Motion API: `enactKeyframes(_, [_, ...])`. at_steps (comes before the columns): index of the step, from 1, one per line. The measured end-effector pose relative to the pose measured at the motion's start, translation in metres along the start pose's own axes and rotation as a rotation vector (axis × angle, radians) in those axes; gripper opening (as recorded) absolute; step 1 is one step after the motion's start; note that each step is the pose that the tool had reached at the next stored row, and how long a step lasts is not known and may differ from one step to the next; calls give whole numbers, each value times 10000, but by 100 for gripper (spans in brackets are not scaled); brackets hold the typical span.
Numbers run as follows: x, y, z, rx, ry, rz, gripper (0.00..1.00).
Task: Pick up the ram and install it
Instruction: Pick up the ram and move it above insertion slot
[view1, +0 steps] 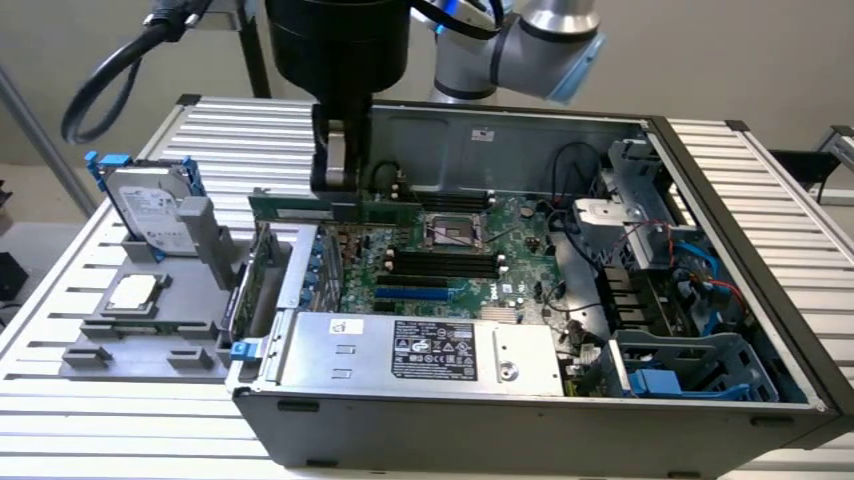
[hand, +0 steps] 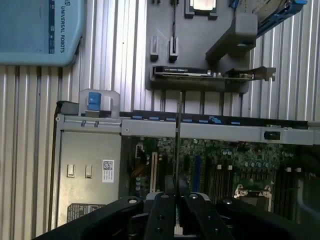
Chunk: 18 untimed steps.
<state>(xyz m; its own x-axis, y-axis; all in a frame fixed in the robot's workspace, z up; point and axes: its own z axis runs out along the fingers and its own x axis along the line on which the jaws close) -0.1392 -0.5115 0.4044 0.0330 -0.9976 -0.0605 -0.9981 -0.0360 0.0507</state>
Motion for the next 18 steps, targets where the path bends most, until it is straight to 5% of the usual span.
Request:
enactKeyframes(8, [-56,-328,-9,-7,0,0,14])
enactKeyframes(18, [-335,-551,25,-7,-1,0,14])
